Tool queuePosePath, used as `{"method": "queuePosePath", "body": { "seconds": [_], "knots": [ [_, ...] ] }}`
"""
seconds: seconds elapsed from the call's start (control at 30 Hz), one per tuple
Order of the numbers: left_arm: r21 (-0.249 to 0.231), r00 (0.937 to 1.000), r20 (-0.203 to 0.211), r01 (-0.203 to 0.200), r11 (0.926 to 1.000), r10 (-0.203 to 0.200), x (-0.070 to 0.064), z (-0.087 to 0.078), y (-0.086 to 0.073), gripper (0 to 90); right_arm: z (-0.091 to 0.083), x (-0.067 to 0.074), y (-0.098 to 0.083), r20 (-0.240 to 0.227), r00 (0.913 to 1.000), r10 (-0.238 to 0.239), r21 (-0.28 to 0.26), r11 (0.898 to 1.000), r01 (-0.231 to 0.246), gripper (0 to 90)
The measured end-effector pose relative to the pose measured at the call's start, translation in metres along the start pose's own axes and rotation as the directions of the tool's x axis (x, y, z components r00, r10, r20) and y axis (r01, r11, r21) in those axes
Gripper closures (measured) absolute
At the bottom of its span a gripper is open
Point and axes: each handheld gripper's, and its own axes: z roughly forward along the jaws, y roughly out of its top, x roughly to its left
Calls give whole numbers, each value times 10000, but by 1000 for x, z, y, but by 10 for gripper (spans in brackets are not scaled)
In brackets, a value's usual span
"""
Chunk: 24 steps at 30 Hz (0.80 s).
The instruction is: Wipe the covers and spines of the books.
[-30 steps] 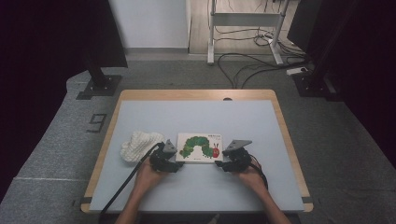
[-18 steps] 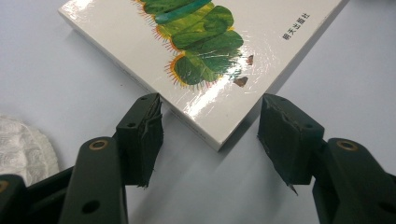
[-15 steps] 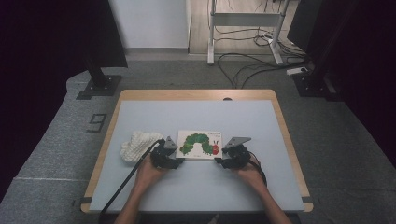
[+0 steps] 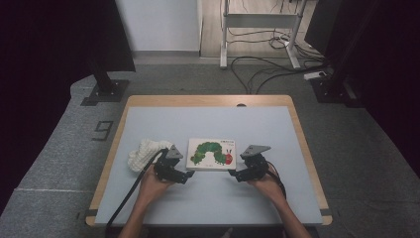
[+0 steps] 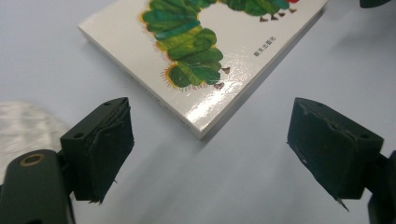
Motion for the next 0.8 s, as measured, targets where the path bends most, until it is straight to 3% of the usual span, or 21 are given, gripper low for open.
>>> {"method": "queuePosePath", "body": {
  "seconds": [0.17,0.5,0.6,0.73,0.8],
  "knots": [
    [-342,9997,144,218,9992,-213,-2,-18,-6,122,-11,3,2,64,9999,-82,-153,9998,83,128],
    [-480,10000,44,17,9988,-15,-10,-46,-20,46,-38,5,-1,300,9991,-286,-243,9993,293,38],
    [-461,9999,-67,-86,9989,83,-12,-56,-31,0,-53,5,-6,567,9979,-306,-247,9992,321,0],
    [-518,9999,-150,-68,9986,60,-13,-61,-41,0,-61,3,-10,709,9971,-272,-337,9990,297,0],
    [-461,9997,-235,57,9989,-68,-11,-63,-54,0,-70,2,-18,908,9956,-247,-313,9991,277,0]
  ]
}}
